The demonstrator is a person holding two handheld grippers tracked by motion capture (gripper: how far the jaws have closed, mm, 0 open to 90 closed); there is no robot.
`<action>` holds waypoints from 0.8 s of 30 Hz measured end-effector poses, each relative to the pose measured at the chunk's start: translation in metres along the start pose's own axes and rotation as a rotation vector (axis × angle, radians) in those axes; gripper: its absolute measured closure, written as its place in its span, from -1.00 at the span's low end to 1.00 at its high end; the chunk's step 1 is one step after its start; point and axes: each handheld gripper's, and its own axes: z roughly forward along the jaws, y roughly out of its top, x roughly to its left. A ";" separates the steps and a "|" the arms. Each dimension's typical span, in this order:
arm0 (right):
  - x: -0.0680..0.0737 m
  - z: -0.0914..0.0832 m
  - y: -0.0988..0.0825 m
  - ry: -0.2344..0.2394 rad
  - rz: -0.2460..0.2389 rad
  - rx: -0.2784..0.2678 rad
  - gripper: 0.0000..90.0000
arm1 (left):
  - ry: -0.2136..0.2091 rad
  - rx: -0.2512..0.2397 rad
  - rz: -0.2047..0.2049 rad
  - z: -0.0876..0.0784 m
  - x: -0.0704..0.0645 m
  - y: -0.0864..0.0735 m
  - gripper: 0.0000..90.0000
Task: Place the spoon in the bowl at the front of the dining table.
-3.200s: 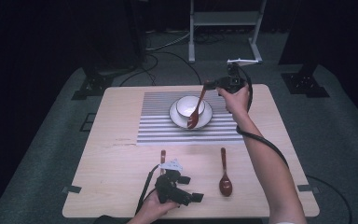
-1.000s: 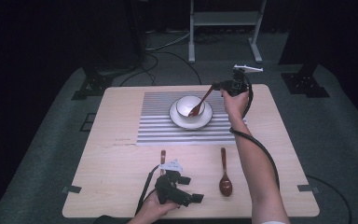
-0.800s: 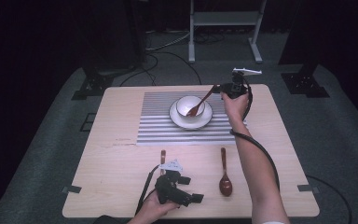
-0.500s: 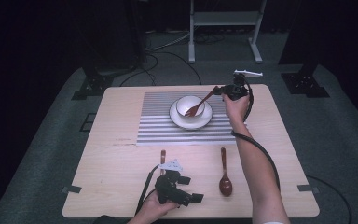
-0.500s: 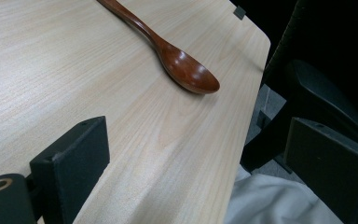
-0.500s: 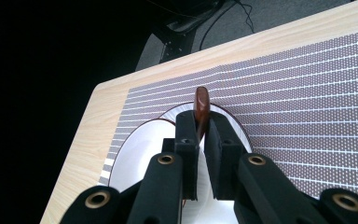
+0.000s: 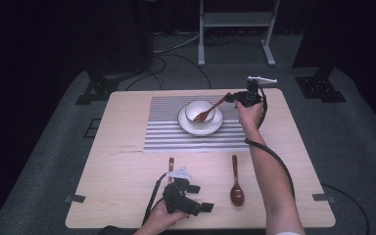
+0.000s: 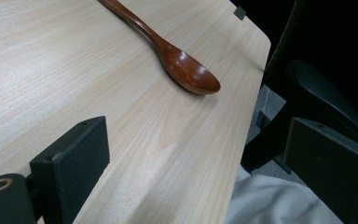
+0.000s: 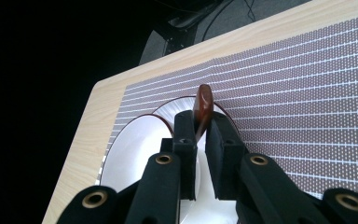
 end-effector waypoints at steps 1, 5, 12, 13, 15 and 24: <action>-0.001 0.000 0.000 0.003 -0.001 0.000 0.81 | 0.001 0.000 0.000 0.000 0.000 0.000 -0.87; 0.000 0.001 -0.002 0.013 -0.010 0.012 0.74 | 0.001 -0.002 -0.001 0.000 0.000 0.000 -0.88; -0.001 -0.004 -0.003 0.020 -0.013 0.020 0.70 | 0.003 -0.003 0.002 0.000 -0.001 0.000 -0.88; -0.002 -0.006 -0.004 0.021 -0.012 0.020 0.69 | 0.004 -0.006 0.000 -0.001 0.000 0.000 -0.87; -0.003 -0.009 -0.005 0.024 -0.014 0.021 0.67 | 0.006 -0.008 -0.002 -0.001 0.000 0.000 -0.88; -0.005 -0.021 -0.008 0.039 -0.033 0.036 0.59 | 0.014 -0.014 -0.005 -0.002 0.001 0.001 -0.88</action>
